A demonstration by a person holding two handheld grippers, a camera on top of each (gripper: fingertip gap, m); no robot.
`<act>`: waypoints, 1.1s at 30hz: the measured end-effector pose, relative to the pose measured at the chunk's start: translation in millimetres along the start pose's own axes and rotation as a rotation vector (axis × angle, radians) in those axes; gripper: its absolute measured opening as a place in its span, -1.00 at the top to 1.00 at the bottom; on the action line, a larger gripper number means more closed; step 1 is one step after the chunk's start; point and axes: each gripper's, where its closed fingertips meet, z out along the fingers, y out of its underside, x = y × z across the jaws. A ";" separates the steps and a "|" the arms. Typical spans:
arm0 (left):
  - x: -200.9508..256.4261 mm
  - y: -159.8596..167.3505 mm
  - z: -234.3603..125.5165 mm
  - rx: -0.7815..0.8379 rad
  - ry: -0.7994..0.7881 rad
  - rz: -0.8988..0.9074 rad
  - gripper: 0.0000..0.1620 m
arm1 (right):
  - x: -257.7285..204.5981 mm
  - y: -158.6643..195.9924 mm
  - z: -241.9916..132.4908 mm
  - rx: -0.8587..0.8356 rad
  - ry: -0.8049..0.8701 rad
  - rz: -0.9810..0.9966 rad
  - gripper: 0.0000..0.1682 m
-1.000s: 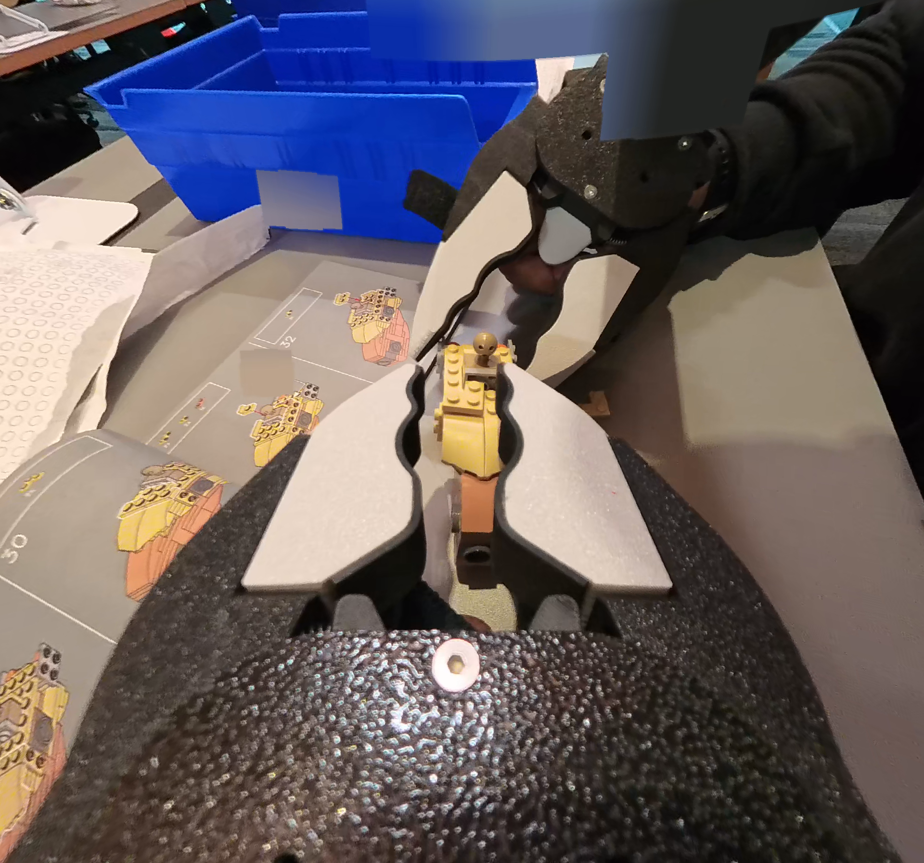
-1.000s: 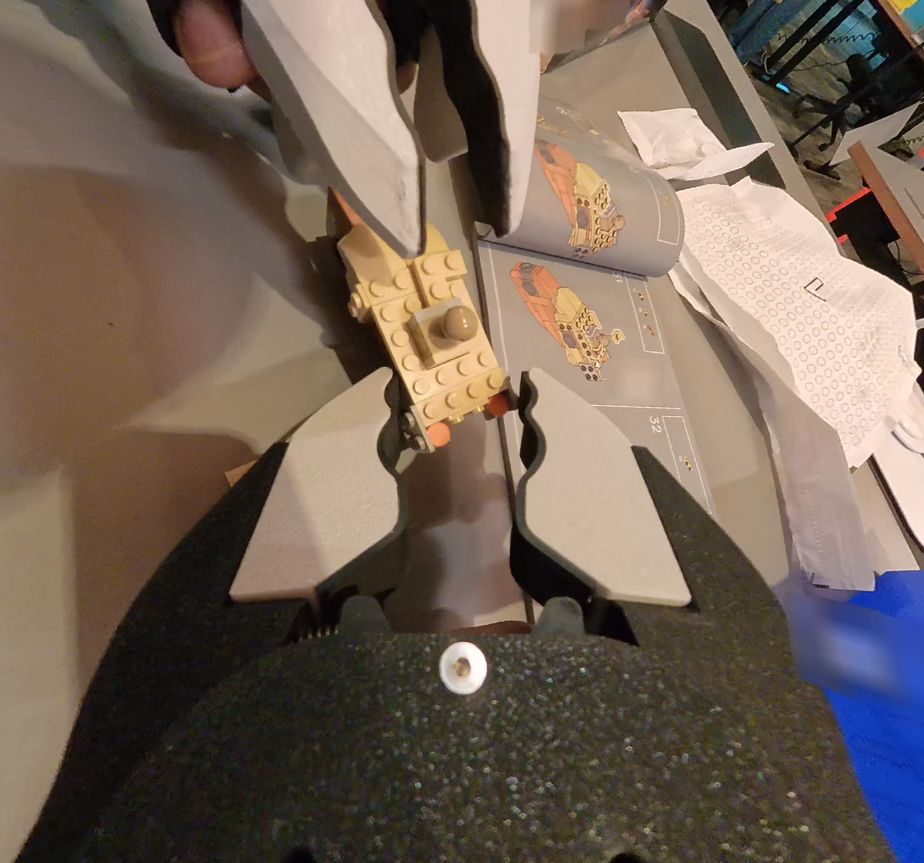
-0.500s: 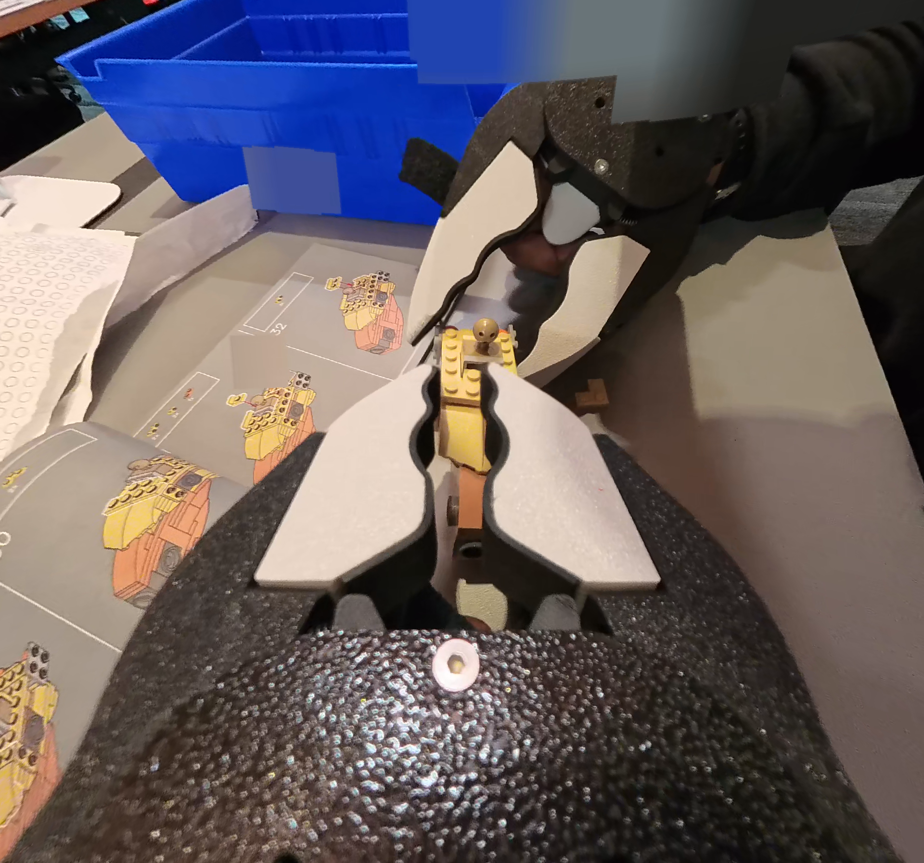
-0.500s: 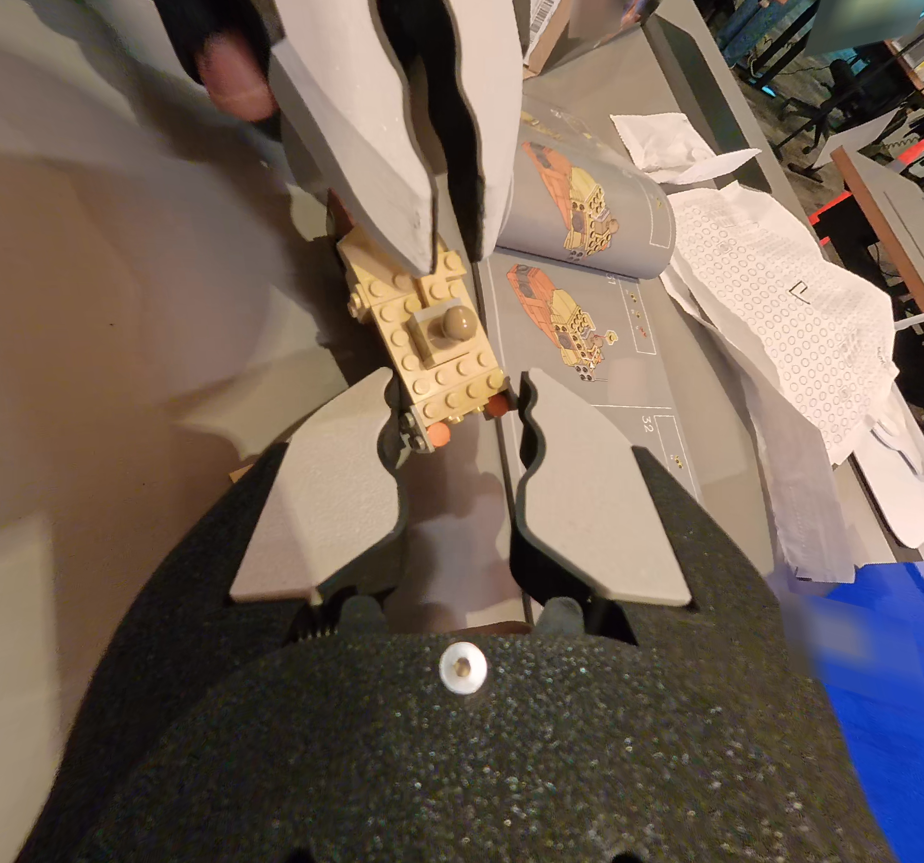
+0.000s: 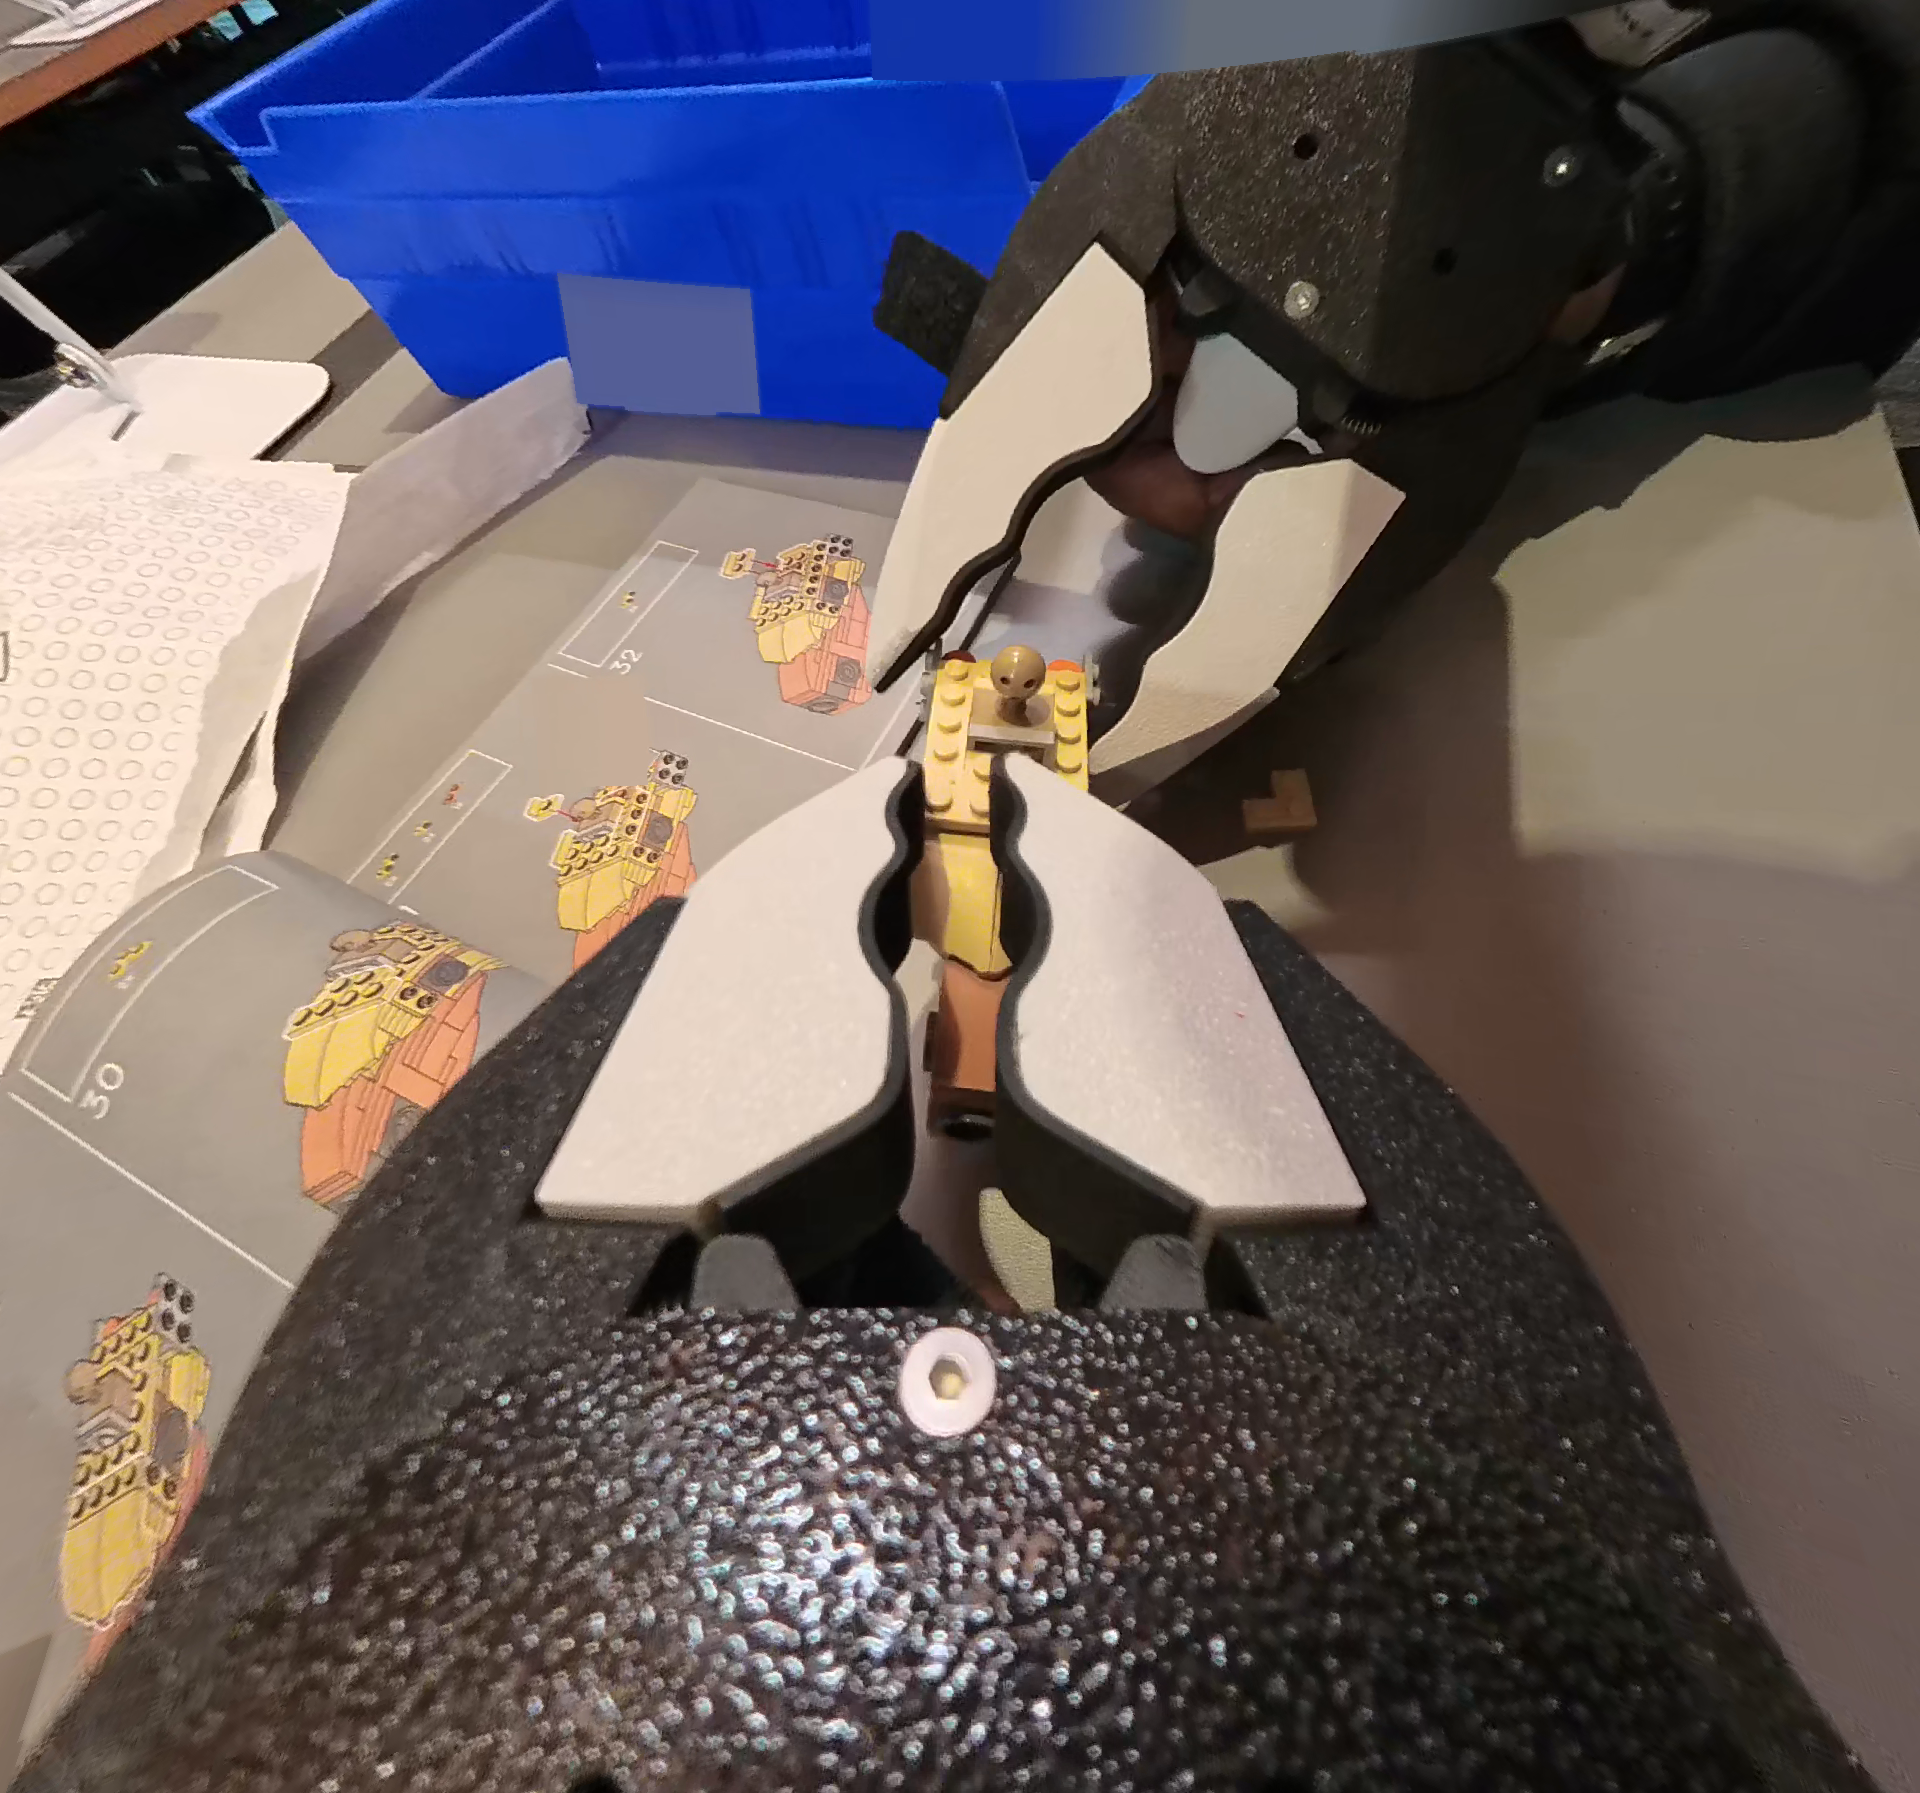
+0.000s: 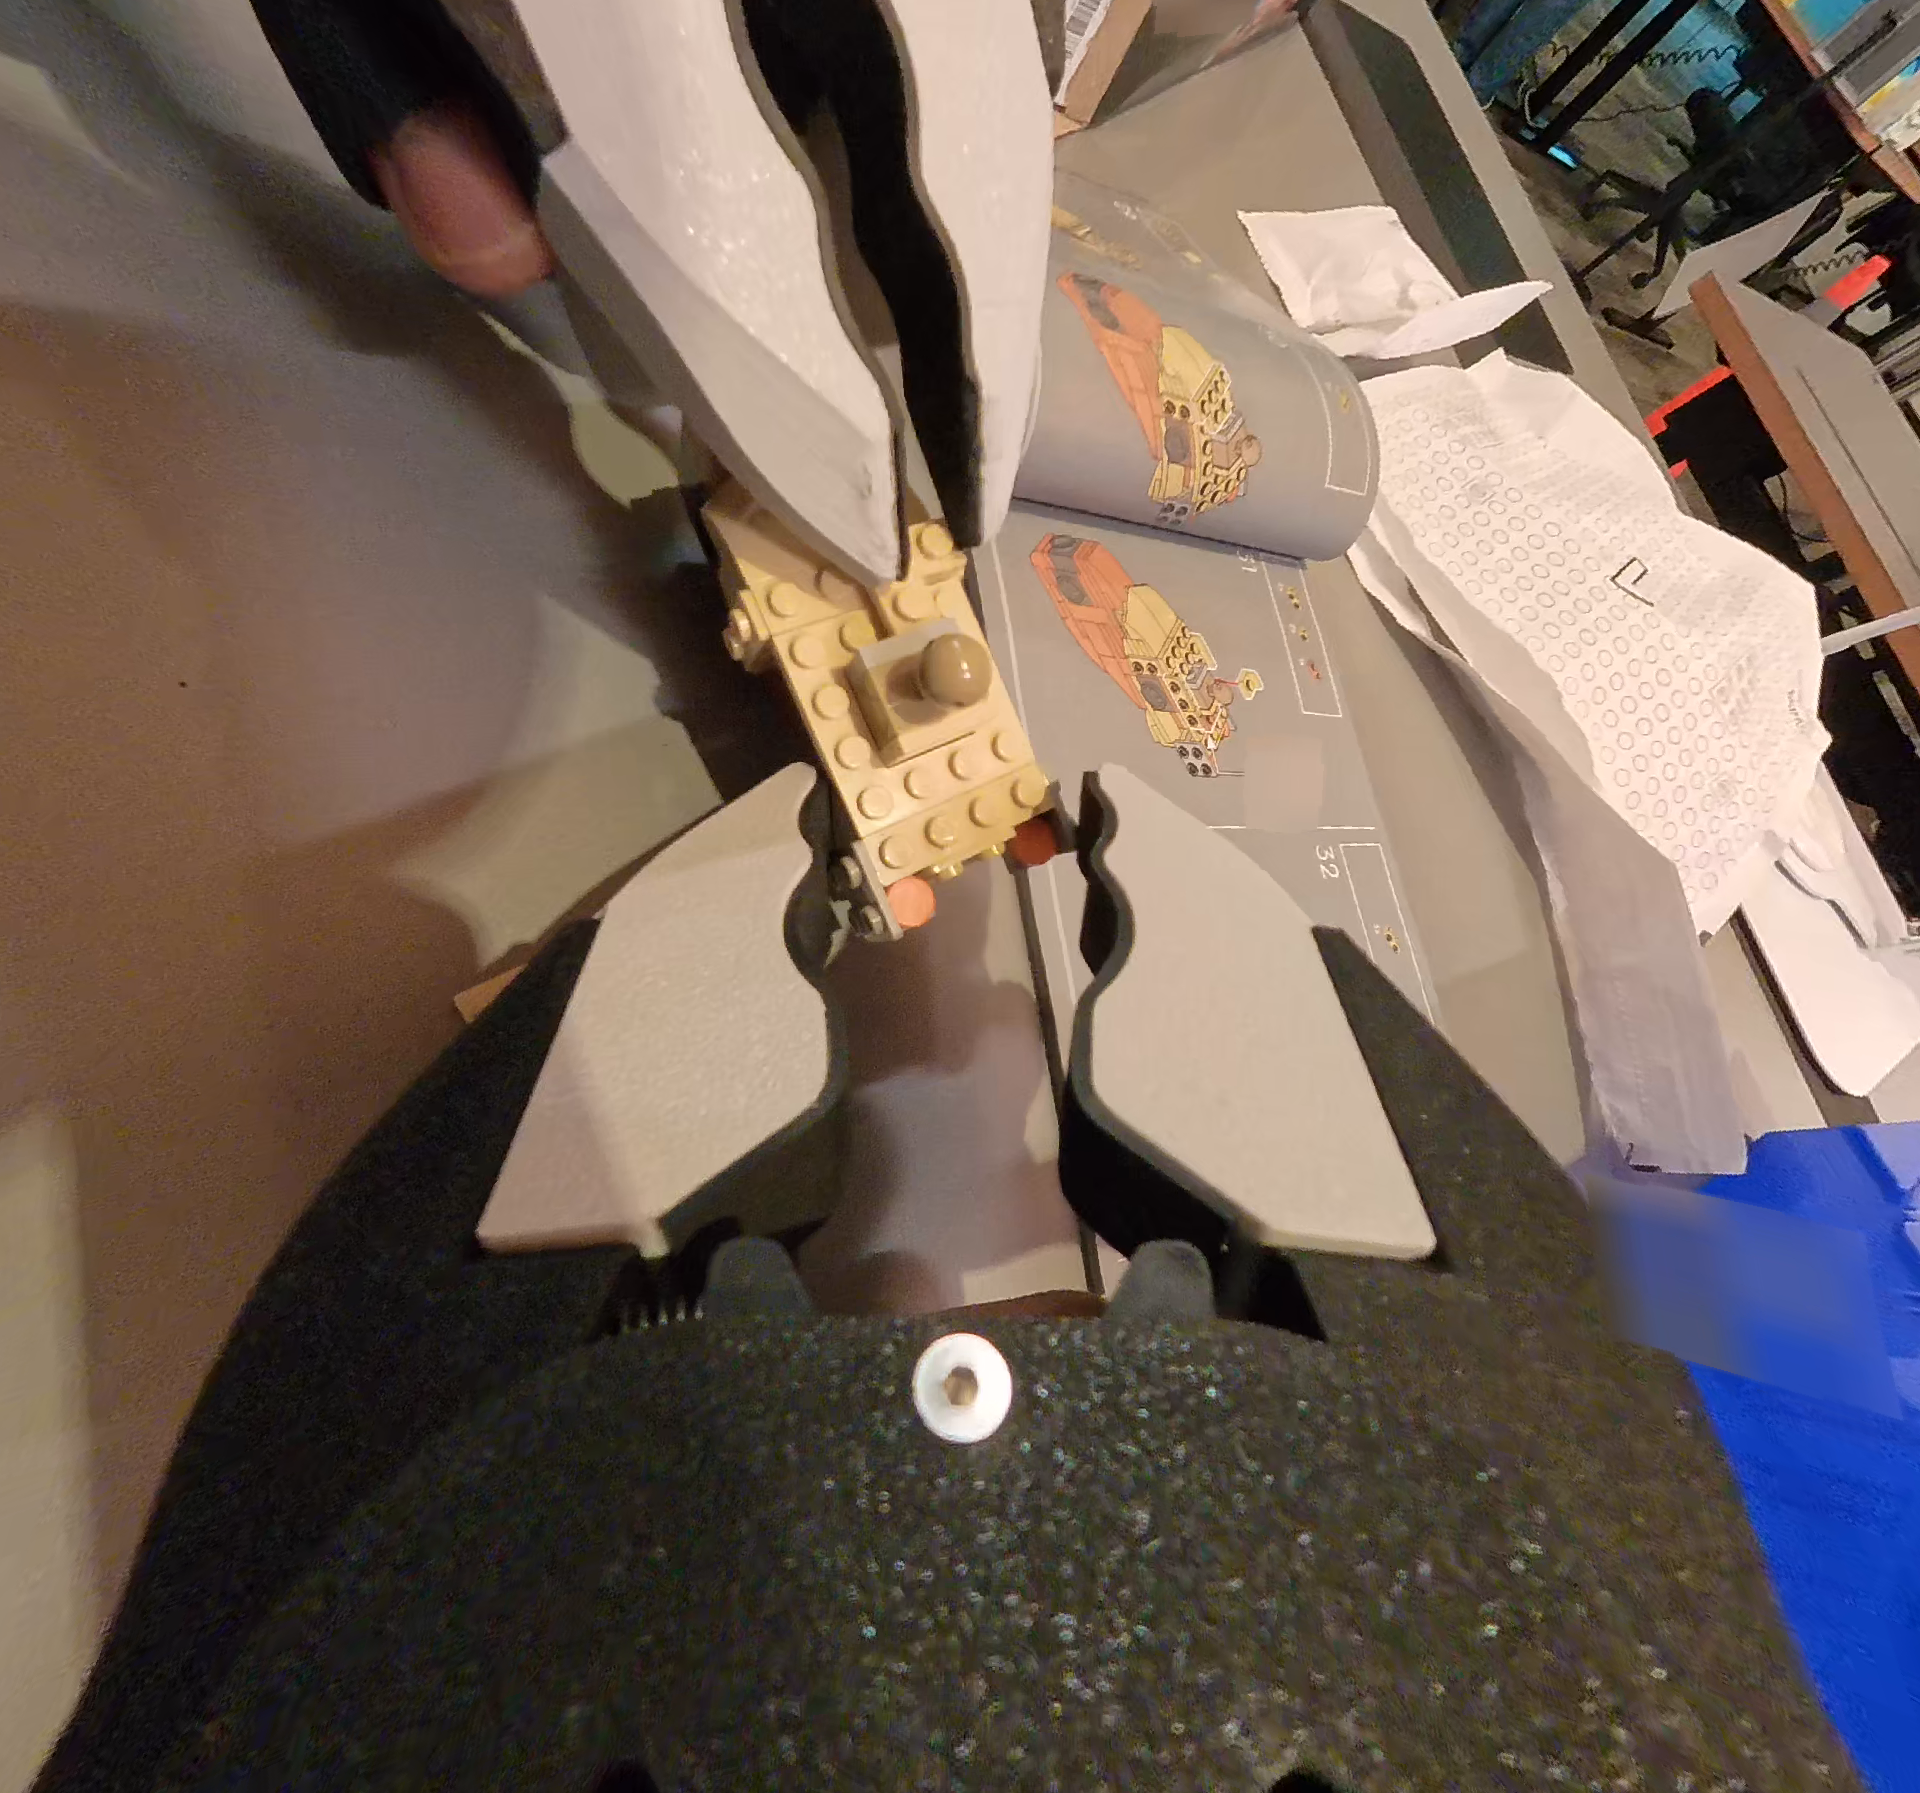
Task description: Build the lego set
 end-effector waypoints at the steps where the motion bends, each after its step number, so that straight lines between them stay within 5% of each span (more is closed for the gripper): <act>1: -0.2 0.1 0.0 0.000 -0.002 0.000 0.86 | 0.2 0.1 0.0 -0.001 0.001 0.000 0.47; 18: -1.4 -7.6 -4.4 0.070 0.049 -0.099 0.71 | 1.8 -1.1 -1.3 0.006 0.013 0.002 0.47; 33: -13.2 4.4 -5.2 0.082 0.206 -0.652 0.53 | 3.0 -2.6 -2.1 0.003 0.040 -0.019 0.47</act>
